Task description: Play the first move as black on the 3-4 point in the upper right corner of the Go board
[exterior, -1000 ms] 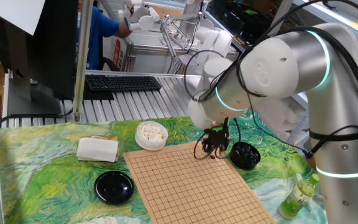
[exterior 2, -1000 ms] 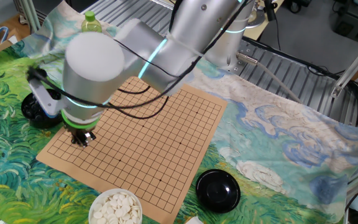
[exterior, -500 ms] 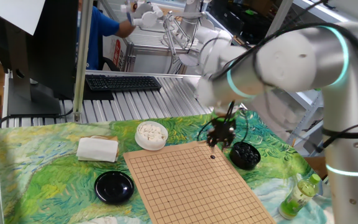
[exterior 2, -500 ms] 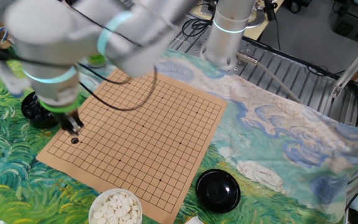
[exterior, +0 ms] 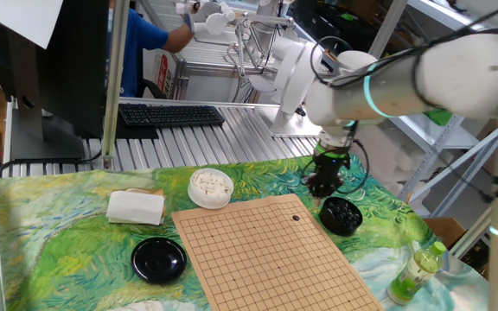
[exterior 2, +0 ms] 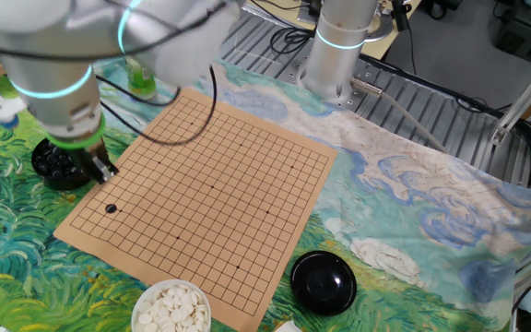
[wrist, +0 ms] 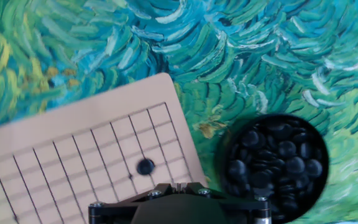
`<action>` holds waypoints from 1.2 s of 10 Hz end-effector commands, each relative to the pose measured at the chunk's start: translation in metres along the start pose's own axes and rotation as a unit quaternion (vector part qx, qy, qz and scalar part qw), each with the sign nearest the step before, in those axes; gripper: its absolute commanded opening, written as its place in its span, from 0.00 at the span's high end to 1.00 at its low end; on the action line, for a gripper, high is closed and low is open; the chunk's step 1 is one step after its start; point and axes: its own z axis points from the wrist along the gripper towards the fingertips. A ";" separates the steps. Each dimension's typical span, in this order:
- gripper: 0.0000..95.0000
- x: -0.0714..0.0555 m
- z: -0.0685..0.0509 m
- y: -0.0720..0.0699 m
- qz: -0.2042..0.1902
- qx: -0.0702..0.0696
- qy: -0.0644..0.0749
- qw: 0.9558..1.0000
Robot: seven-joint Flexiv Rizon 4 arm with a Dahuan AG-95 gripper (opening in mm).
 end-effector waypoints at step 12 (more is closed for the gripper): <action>1.00 0.022 -0.013 -0.044 -0.009 -0.077 0.025 0.997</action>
